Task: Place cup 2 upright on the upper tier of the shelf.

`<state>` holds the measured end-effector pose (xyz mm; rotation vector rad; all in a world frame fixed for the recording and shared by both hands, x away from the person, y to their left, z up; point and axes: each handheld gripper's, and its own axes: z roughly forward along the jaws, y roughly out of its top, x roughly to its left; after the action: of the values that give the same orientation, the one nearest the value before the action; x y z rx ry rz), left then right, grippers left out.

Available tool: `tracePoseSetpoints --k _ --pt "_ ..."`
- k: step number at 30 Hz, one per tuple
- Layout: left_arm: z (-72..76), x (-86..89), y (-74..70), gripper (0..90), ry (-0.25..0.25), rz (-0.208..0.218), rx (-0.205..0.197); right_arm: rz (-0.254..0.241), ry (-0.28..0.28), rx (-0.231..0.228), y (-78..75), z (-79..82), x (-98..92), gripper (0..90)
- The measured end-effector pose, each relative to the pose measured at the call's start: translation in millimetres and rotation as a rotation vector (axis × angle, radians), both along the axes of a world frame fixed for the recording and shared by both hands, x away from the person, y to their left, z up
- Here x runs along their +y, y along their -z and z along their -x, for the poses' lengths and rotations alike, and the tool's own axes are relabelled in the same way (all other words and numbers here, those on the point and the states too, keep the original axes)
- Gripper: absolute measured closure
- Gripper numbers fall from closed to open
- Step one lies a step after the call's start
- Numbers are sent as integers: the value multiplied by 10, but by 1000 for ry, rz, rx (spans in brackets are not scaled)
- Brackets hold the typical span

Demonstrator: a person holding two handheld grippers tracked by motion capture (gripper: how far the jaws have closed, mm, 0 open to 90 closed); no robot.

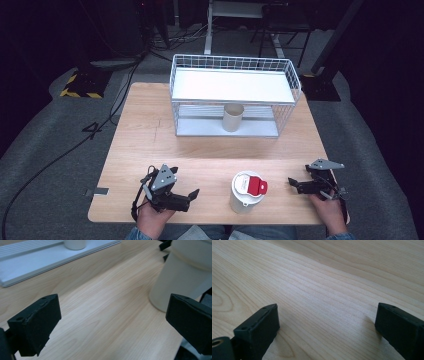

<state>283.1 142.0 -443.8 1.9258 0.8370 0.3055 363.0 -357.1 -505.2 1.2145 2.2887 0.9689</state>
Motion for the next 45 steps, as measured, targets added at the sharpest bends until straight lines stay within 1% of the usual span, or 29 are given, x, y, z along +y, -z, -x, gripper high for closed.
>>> tracePoseSetpoints --k 2,5,7,8,10,11,13,15,17,21,24,25,27,29,31,35,37,40,45 --pt "24 -52 -18 6 25 27 1 0 0 0 0 0 0 58" --pt "66 -125 -57 6 54 35 -11 0 0 0 0 0 0 58" --pt "89 -166 -81 5 70 30 -15 0 0 0 0 0 0 58" --pt "99 -186 -92 6 77 20 -21 1 0 0 0 0 0 58" --pt "110 -211 -98 5 84 21 -24 0 0 0 0 0 0 58" --pt "127 -267 -98 5 106 21 -26 0 0 0 0 0 0 58" --pt "144 -339 -87 5 131 25 -26 0 0 0 0 0 0 58" --pt "157 -409 -81 5 152 17 -35 0 0 0 0 0 0 58" --pt "169 -467 -78 5 165 14 -35 0 0 0 0 0 0 58" --pt "195 -564 -72 6 189 24 -41 0 0 0 0 0 0 58" --pt "211 -625 -63 6 217 35 -39 0 0 0 0 0 0 58" --pt "217 -651 -59 6 232 35 -43 0 0 0 0 0 0 58" --pt "222 -689 -47 6 247 33 -47 0 0 0 0 0 0 58" --pt "211 -715 -31 4 252 27 -51 0 0 0 0 0 0 58" --pt "189 -750 -5 4 262 37 -39 0 0 0 0 0 0 58" --pt "149 -844 34 1 276 44 -35 0 0 0 0 0 0 58" --pt "131 -893 51 0 286 40 -38 0 0 0 0 0 0 58" --pt "95 -973 99 0 303 56 -43 0 0 0 1 0 0 58" --pt "57 -1092 150 0 329 64 -52 0 0 -1 1 0 0 58"
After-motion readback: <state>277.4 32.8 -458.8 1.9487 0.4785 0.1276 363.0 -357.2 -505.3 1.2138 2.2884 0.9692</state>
